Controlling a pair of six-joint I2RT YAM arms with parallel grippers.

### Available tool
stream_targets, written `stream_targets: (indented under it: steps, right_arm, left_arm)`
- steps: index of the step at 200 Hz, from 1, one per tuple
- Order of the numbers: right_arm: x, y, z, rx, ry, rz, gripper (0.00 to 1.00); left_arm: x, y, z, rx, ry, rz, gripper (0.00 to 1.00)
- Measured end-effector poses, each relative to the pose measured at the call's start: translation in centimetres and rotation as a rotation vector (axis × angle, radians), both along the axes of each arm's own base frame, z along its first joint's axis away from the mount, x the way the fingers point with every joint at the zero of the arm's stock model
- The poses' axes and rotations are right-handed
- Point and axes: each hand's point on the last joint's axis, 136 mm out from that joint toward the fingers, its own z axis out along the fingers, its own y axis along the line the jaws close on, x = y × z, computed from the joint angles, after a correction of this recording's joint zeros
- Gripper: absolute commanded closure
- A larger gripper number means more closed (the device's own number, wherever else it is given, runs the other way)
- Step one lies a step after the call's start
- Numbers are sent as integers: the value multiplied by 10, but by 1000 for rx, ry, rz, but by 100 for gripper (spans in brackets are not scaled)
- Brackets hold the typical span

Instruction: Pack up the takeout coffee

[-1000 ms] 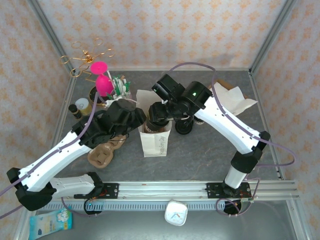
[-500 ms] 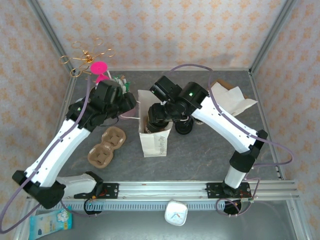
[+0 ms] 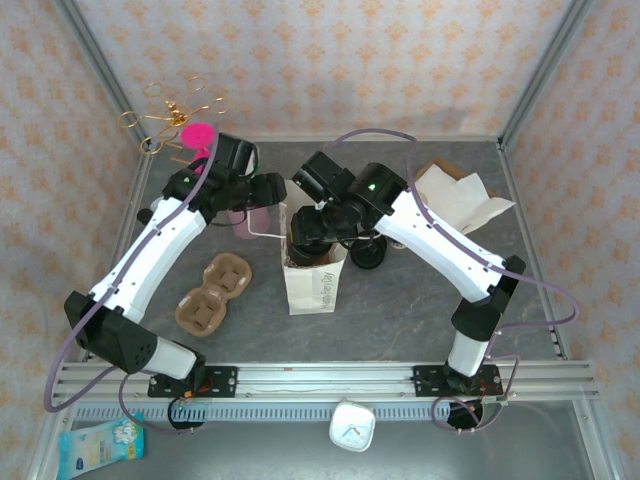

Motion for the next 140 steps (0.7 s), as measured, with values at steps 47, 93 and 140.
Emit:
stream_targets:
  steps: [47, 93, 140]
  right_arm:
    - [0, 0, -1, -4, 1, 0, 45]
    - [0, -3, -8, -24, 7, 1, 45]
    - [-1, -3, -10, -33, 7, 10, 45]
  left_arm:
    - [7, -3, 15, -3, -39, -17, 33]
    - [9, -6, 44, -28, -105, -35, 31]
    - [13, -18, 35, -2, -75, -129, 31]
